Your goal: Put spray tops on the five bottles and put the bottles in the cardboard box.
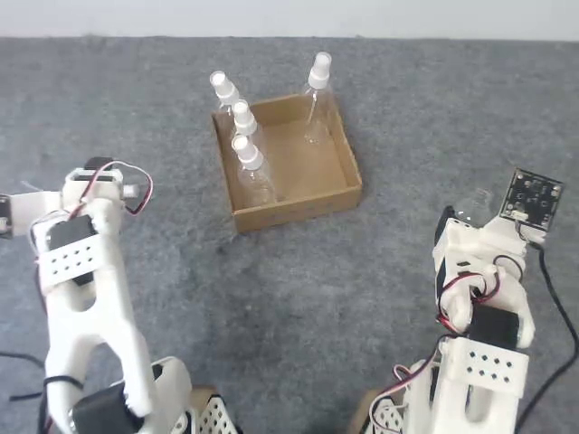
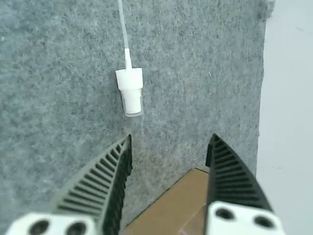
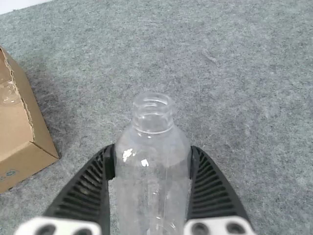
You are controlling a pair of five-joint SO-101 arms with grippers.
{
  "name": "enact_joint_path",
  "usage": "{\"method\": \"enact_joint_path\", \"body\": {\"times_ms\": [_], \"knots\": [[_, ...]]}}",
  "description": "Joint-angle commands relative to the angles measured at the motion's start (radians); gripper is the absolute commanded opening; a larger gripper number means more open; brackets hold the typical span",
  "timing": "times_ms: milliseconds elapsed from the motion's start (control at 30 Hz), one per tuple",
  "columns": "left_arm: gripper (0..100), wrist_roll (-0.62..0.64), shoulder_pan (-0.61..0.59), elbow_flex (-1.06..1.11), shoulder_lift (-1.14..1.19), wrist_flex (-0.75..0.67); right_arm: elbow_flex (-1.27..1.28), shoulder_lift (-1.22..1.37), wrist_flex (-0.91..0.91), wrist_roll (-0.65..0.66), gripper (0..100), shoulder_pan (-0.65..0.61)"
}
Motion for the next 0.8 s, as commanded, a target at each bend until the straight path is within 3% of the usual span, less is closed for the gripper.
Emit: {"method": "enact_joint_path", "body": {"times_ms": [0, 133, 267, 467, 667, 767], "knots": [[23, -0.041, -0.006, -0.079, -0.014, 0.094, -0.012, -0.019, -0.025, -0.008, 2.3, 0.004], [22, -0.112, -0.006, -0.188, -0.008, 0.269, -0.011, -0.019, -0.025, -0.008, 2.3, 0.004], [11, -0.241, -0.005, -0.263, -0.005, 0.354, -0.011, -0.019, -0.027, -0.008, 2.3, 0.004], [1, -0.612, -0.005, -0.311, -0.005, 0.356, -0.011, -0.019, -0.025, -0.008, 2.3, 0.002], [1, -0.839, -0.005, -0.337, -0.005, 0.373, -0.011, -0.022, -0.021, -0.008, 2.3, -0.016], [1, -1.037, -0.006, -0.349, -0.005, 0.390, -0.011, -0.022, -0.021, -0.008, 2.3, -0.016]]}}
